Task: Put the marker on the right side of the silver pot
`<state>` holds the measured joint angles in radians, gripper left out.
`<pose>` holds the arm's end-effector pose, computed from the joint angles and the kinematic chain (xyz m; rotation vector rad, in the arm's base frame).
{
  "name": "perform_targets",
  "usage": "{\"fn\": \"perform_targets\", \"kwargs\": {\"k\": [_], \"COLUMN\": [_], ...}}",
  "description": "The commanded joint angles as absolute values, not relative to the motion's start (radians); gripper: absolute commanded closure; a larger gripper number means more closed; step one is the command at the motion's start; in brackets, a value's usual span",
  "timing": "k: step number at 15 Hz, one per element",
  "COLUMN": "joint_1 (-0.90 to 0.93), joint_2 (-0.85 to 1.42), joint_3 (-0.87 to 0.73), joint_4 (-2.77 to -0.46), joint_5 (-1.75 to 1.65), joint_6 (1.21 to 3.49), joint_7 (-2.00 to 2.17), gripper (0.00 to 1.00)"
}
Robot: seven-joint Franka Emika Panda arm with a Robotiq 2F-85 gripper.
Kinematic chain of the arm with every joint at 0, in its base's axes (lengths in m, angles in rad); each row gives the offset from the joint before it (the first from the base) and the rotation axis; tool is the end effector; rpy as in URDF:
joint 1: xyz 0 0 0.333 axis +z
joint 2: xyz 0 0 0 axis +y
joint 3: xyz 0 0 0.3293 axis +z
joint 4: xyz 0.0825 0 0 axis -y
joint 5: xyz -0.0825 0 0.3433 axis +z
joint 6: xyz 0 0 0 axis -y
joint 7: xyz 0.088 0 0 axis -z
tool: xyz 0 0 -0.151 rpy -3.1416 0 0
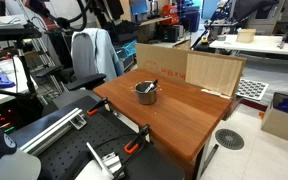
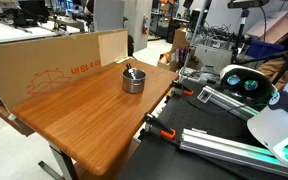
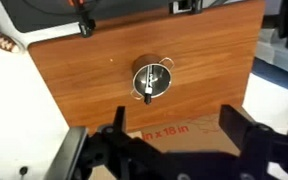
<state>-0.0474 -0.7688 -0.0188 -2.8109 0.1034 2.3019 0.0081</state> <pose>0.2974 -0.0137 0.4216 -3.0178 0.1961 -0.3981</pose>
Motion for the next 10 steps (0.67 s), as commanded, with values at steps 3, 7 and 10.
{"fn": "perform_targets", "kwargs": {"k": [3,7,10], "joint_1": [-0.042,-0.042,-0.042], "joint_2": [-0.764,-0.764,-0.764], "joint_3": [-0.025,-0.025,-0.025], "joint_4": [-2.832,-2.831,-2.831], "joint_5": [0.097,0.097,0.097], "joint_6": [2.299,2.299,2.299], "joint_7": [0.012,0.012,0.012], "gripper": [0.0,0.0,0.0]}}
